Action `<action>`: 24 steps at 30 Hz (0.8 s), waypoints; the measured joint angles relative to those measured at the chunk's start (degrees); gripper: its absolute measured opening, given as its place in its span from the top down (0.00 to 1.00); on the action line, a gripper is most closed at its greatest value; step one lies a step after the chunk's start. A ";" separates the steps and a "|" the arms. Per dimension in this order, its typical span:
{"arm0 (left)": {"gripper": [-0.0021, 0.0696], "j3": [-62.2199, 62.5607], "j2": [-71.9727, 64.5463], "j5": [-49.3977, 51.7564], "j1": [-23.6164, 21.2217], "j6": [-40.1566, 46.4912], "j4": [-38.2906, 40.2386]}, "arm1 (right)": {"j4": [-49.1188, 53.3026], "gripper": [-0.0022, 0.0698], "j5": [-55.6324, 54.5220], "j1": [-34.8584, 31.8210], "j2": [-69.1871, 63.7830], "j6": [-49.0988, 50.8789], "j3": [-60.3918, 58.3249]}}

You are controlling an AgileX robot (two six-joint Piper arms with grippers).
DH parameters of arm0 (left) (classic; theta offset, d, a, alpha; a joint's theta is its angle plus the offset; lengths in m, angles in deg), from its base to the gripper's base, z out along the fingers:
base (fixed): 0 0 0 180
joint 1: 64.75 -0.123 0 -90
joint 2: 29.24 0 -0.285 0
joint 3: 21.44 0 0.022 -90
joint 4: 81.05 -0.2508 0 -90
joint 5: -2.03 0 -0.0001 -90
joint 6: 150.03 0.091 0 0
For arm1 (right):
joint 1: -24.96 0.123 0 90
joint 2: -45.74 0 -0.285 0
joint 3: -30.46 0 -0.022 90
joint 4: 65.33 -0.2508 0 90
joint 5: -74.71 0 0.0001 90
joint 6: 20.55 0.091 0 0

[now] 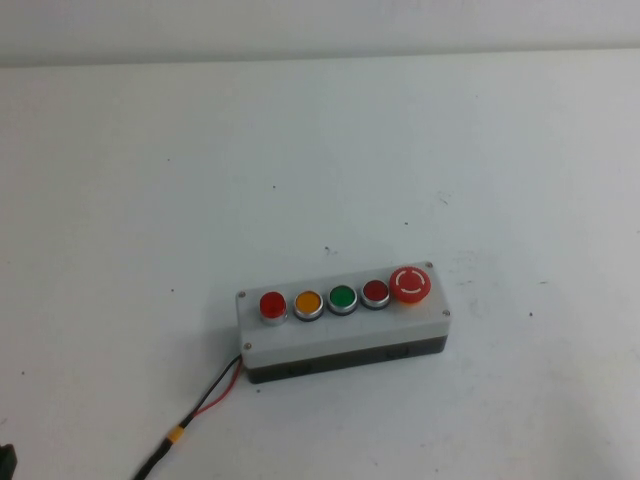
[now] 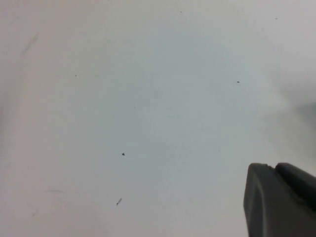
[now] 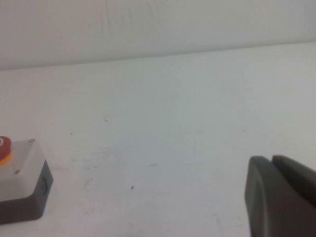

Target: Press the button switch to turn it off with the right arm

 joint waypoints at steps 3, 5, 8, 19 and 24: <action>0.97 0.00 0.03 0.00 0.00 0.00 0.00 | 0.00 0.99 2.18 -0.14 0.10 0.14 -0.09; 0.97 0.00 0.03 0.00 0.00 0.00 0.00 | 0.00 0.99 2.53 -0.25 0.22 0.14 -0.09; 0.97 0.00 0.03 0.00 0.00 0.00 0.00 | 0.00 0.99 2.85 -0.25 0.22 0.14 -0.09; 0.97 0.00 0.03 0.00 0.00 0.00 0.00 | -14.57 0.99 9.61 -3.35 0.22 -20.54 -0.09; 0.97 0.00 0.03 0.00 0.00 0.00 0.00 | -15.51 0.99 9.71 -4.69 0.22 -21.66 -0.09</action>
